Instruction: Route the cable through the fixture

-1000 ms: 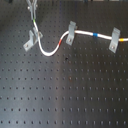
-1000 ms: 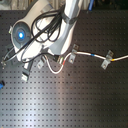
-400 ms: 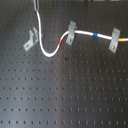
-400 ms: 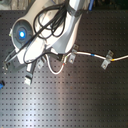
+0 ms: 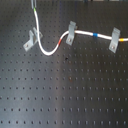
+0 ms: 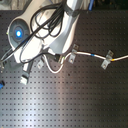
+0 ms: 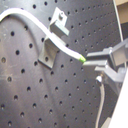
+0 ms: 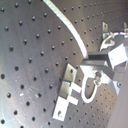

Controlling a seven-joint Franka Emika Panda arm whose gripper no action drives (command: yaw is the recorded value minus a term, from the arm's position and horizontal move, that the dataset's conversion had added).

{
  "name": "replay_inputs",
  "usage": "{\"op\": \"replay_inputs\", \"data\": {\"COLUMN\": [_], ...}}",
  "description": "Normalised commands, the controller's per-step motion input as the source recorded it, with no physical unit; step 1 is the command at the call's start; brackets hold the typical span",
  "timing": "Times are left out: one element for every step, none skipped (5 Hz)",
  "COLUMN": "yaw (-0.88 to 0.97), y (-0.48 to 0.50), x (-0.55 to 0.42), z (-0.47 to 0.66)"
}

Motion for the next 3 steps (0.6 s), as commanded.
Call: {"op": "replay_inputs", "data": {"yaw": [0.35,0.03,-0.15], "y": [0.451,0.254,0.205], "x": [0.178,0.171,0.038], "z": [0.11,0.49,0.71]}}
